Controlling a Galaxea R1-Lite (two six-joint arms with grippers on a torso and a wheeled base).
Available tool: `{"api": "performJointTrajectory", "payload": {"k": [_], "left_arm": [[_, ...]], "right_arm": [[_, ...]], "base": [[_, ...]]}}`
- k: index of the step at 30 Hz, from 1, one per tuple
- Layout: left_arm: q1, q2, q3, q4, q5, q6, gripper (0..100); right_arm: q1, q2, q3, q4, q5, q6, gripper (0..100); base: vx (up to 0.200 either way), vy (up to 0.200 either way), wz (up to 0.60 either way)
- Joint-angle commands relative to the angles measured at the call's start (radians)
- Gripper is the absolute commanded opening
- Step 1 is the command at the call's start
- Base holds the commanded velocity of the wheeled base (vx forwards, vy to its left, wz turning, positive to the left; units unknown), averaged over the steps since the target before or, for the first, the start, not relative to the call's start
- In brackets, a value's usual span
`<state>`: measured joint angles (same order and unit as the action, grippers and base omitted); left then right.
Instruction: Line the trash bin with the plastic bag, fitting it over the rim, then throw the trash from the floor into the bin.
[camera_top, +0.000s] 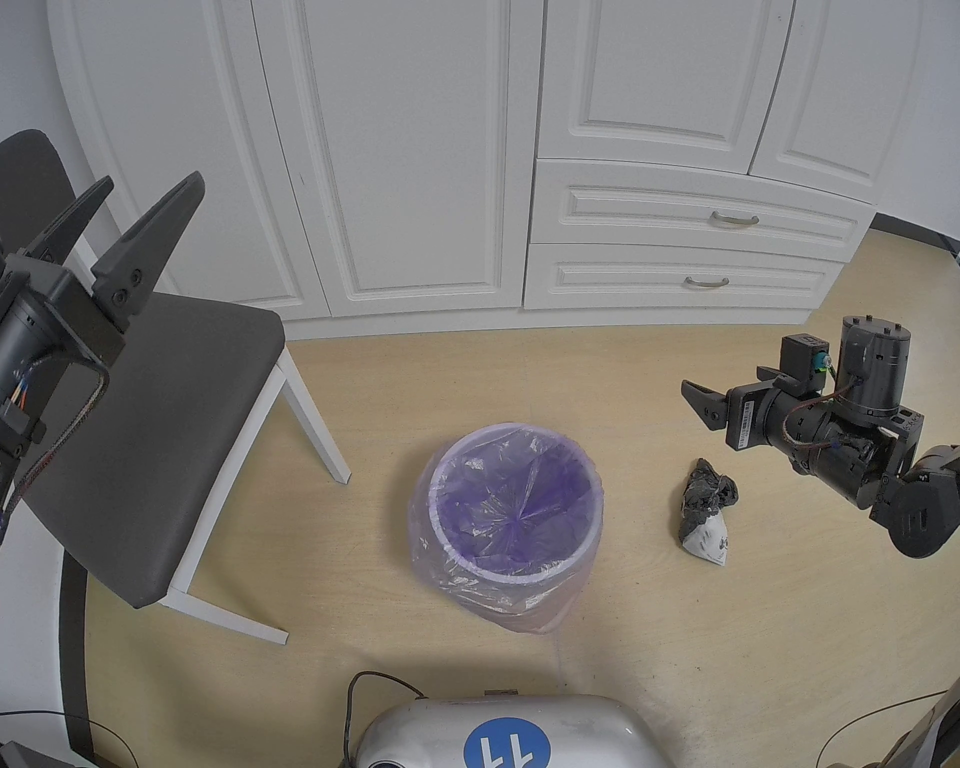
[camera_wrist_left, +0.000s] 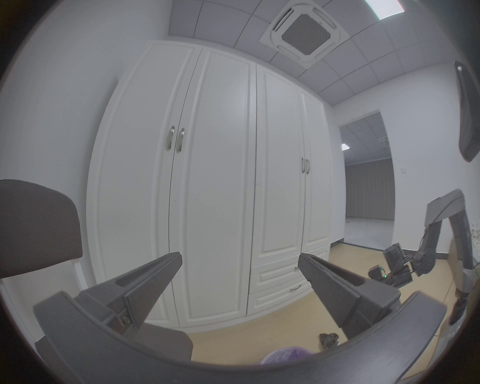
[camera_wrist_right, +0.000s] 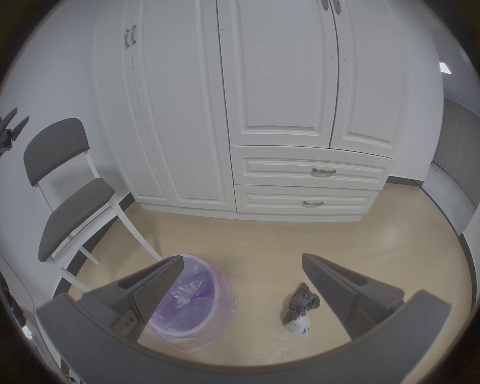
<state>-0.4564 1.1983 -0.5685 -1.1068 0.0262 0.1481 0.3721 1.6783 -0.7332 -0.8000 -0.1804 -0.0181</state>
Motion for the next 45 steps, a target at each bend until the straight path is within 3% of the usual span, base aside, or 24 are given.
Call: {"api": "performJointTrajectory", "payload": {"k": [1, 7, 11, 17, 24, 27, 37, 45], "left_arm": [[0.002, -0.013, 0.019, -0.025, -0.025, -0.001, 100], [0.016, -0.016, 0.033, -0.064, -0.035, 0.002, 100], [0.038, -0.017, 0.036, -0.062, -0.037, 0.010, 100], [0.097, -0.002, 0.033, -0.057, -0.045, 0.011, 100], [0.220, 0.112, 0.010, -0.062, -0.063, 0.050, 100], [0.260, 0.176, -0.002, -0.079, -0.063, 0.085, 100], [0.263, 0.254, 0.001, -0.196, -0.063, 0.103, 100], [0.258, 0.244, 0.007, -0.197, -0.065, 0.105, 100]], "right_arm": [[-0.024, 0.015, -0.011, 0.007, 0.006, 0.000, 100], [-0.114, 0.121, -0.066, 0.042, 0.010, -0.005, 100], [-0.196, 0.227, -0.164, 0.176, 0.013, -0.008, 100], [-0.286, 0.368, -0.285, 0.271, 0.053, -0.005, 100], [-0.368, 0.610, -0.469, 0.358, 0.105, 0.003, 100], [-0.389, 0.739, -0.588, 0.401, 0.105, 0.056, 100], [-0.420, 1.003, -0.980, 0.668, 0.114, 0.290, 100], [-0.435, 1.078, -1.094, 0.733, 0.114, 0.314, 100]], "base": [[0.000, 0.000, 0.00], [0.000, 0.000, 0.00], [0.000, 0.000, 0.00], [0.000, 0.000, 0.00], [0.000, 0.000, 0.00], [0.000, 0.000, 0.00], [0.000, 0.000, 0.00], [0.000, 0.000, 0.00]]}}
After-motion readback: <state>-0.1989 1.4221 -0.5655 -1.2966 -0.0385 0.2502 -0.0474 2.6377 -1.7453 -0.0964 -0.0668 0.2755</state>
